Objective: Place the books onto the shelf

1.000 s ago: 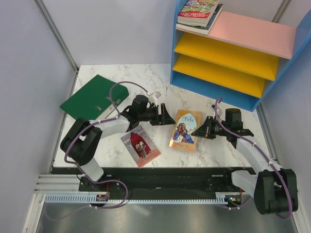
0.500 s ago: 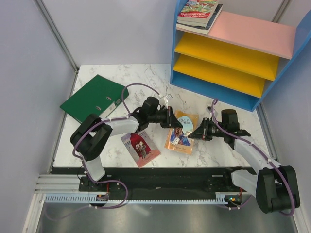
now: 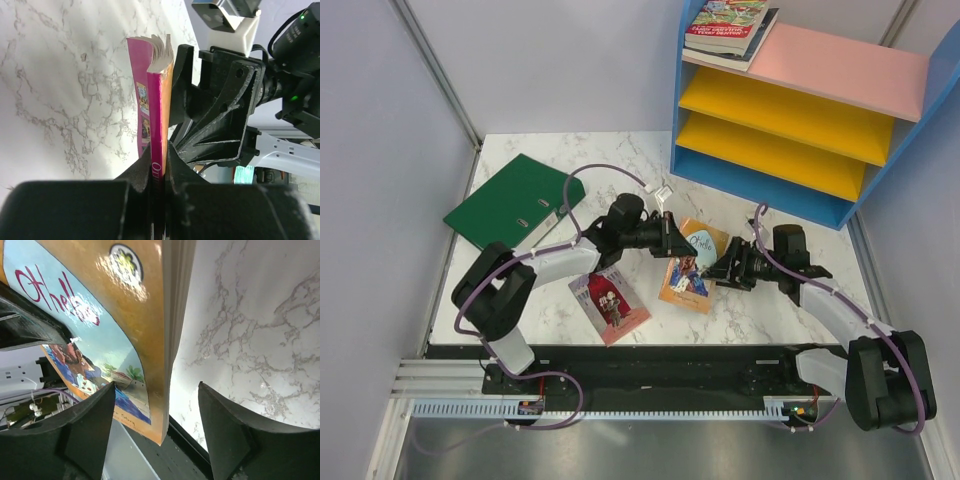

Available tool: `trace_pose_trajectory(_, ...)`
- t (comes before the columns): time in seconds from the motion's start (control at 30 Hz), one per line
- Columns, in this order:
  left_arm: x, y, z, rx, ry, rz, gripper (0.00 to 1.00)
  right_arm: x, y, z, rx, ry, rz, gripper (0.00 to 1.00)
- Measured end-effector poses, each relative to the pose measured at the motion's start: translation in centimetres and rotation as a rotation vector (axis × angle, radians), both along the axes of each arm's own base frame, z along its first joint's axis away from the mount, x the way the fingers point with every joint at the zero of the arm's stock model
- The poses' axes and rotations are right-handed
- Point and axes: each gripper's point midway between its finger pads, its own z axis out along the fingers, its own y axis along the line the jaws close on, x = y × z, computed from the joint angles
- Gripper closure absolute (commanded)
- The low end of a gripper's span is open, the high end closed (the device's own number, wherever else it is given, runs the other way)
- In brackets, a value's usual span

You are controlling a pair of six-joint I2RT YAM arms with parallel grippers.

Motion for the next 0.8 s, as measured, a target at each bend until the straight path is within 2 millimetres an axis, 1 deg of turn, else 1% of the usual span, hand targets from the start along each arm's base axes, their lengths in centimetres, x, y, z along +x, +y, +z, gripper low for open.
trace_pose_trajectory(0.03, 0.0, 0.0, 0.4, -0.005, -0.006, 0.004, 0.98, 0.1, 0.0, 0.2, 0.007, -0.005, -0.007, 0.22)
trace_pose_trajectory(0.2, 0.7, 0.2, 1.9, -0.044, -0.01, 0.034, 0.98, 0.4, 0.2, 1.7, 0.065, -0.063, -0.059, 0.17)
trace_pose_trajectory(0.23, 1.0, 0.2, 2.3, -0.06, -0.009, 0.045, 0.98, 0.3, 0.3, 2.2, 0.088, -0.078, -0.075, 0.15)
trace_pose_trajectory(0.33, 1.9, 0.4, 3.1, -0.093, -0.004, 0.072, 0.98, -0.2, 0.4, 3.1, 0.153, -0.115, -0.11, 0.14)
trace_pose_trajectory(0.43, 2.7, 0.7, 3.8, -0.123, -0.003, 0.097, 0.98, -0.7, 0.5, 3.4, 0.223, -0.118, -0.155, 0.14)
trace_pose_trajectory(0.57, 3.8, 1.0, 4.9, -0.172, 0.001, 0.124, 0.98, -1.4, 0.3, 2.9, 0.299, -0.081, -0.219, 0.13)
trace_pose_trajectory(0.7, 4.9, 0.7, 5.0, -0.205, 0.019, 0.141, 0.98, -1.4, 0.2, 3.2, 0.339, -0.071, -0.259, 0.13)
trace_pose_trajectory(0.8, 5.1, 0.4, 4.1, -0.213, 0.049, 0.138, 0.98, -0.9, 0.1, 3.7, 0.356, -0.084, -0.285, 0.15)
